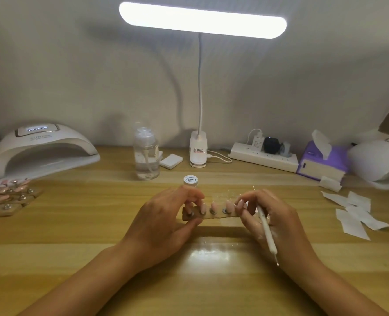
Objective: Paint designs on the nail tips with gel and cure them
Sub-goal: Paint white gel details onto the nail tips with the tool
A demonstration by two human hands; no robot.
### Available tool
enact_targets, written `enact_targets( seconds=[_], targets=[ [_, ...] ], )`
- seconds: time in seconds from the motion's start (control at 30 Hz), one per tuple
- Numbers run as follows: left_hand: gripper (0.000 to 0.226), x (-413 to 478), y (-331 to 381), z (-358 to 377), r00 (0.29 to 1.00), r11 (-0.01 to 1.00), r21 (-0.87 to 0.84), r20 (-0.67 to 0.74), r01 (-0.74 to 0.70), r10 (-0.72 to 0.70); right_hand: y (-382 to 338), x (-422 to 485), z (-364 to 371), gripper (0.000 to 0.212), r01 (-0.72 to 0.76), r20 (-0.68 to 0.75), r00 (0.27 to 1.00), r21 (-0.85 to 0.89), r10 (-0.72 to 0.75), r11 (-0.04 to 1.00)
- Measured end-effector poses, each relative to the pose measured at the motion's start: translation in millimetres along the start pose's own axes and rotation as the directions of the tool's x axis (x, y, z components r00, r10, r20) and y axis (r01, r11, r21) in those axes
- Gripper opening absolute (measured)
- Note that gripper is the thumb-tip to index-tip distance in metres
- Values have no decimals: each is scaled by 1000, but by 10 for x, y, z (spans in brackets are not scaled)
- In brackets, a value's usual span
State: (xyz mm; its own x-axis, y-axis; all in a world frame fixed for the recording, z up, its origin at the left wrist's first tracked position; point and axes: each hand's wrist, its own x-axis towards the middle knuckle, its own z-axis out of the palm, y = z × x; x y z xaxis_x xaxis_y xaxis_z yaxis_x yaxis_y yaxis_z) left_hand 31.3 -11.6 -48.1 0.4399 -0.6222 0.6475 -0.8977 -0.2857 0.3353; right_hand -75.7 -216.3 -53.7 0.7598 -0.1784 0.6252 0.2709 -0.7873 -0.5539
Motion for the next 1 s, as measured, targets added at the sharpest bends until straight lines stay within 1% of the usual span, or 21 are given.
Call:
enact_targets(
  seconds=[0.1,0.17,0.3,0.4,0.43,0.47,0.5,0.53,0.57,0.6,0.67,0.7,0.77,0.8,0.87,0.9,0.93,1.0],
  targets=[
    [35,0,-6,0,1000,1000,-8,4,9,-9,31,17,7,18,-46,12,999,49,46,998],
    [34,1,-7,-2,1000,1000,-3,7,6,-6,46,27,8,19,-72,2,997,37,72,997],
    [33,0,-22,-3,1000,1000,-2,5,3,-3,62,14,-1,23,-42,17,999,23,42,999],
    [34,-6,-18,-9,1000,1000,-12,15,26,-26,34,16,6,12,-35,-11,999,-4,35,999],
    [34,-7,-4,-11,999,999,-23,13,45,-44,23,17,8,16,-39,-40,999,-51,37,998],
    [35,-6,16,-12,997,996,-43,1,73,-73,10,15,0,27,-43,-67,997,-107,36,993],
    [36,-1,46,-9,994,991,-77,-24,109,-111,-6,13,-10,35,-54,-90,995,-134,42,990],
    [37,8,89,-5,986,981,-128,-56,149,-157,-38,7,-13,39,-81,-112,991,-117,68,990],
    [38,20,144,4,975,963,-193,-86,187,-207,-90,-4,-11,39,-132,-122,984,-33,127,991],
    [40,31,211,21,962,941,-259,-103,219,-253,-133,-13,7,39,-197,-117,971,101,208,975],
    [44,23,372,91,945,902,-341,-97,264,-313,-198,-40,60,37,-286,-76,938,376,337,881],
    [47,5,457,134,942,893,-354,-84,277,-326,-216,-53,80,35,-305,-62,926,457,373,835],
    [52,-39,590,187,944,885,-363,-38,292,-327,-251,-62,91,29,-316,-46,915,540,401,780],
    [55,-50,620,186,948,882,-365,8,299,-318,-267,-58,79,29,-333,-26,906,569,421,752],
    [63,-16,597,121,934,854,-381,181,354,-307,-271,-31,37,38,-381,22,886,606,463,699],
    [66,23,554,68,905,809,-419,287,413,-314,-271,-11,8,44,-402,51,877,621,477,673],
    [67,65,496,11,868,734,-477,371,483,-330,-272,13,-18,49,-422,87,868,646,488,636],
    [57,133,351,-100,803,553,-584,464,594,-374,-258,53,-64,55,-477,189,849,674,493,563]
  ],
)
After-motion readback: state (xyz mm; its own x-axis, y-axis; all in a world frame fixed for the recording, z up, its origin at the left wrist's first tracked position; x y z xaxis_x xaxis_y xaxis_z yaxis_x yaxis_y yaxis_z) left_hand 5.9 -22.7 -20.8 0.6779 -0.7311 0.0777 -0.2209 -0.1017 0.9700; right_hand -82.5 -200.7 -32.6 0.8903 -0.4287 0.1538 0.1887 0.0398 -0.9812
